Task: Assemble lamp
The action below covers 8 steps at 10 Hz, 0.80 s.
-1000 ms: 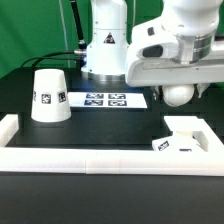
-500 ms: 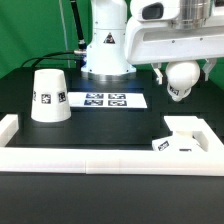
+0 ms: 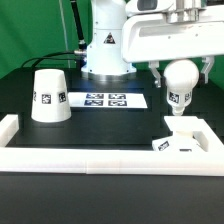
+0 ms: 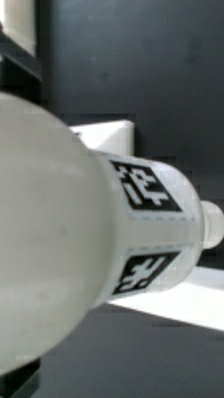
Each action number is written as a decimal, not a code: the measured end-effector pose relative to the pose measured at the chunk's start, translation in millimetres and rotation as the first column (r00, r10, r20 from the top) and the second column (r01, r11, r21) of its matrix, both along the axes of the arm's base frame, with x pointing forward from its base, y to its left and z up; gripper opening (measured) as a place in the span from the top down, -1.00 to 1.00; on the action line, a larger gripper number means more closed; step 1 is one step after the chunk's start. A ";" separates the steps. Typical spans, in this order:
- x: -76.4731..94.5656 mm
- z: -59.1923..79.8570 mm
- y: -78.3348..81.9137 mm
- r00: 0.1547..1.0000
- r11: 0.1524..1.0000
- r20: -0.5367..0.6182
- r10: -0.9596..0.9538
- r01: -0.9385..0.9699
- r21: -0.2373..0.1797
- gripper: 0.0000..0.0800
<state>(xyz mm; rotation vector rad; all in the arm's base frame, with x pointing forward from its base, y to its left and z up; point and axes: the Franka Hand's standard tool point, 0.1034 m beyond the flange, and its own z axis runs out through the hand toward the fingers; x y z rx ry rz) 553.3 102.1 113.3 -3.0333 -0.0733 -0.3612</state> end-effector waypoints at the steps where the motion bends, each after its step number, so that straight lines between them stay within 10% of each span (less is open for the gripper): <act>1: -5.2 2.0 -2.6 1.000 1.000 0.019 0.014 -0.014 -0.006 -0.44; 8: -2.1 8.0 -9.2 0.997 0.998 0.030 0.068 -0.067 -0.022 -0.44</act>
Offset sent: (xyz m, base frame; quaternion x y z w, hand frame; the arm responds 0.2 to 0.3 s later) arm 0.0000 0.0000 0.0000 0.0000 0.0000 0.0000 1.0000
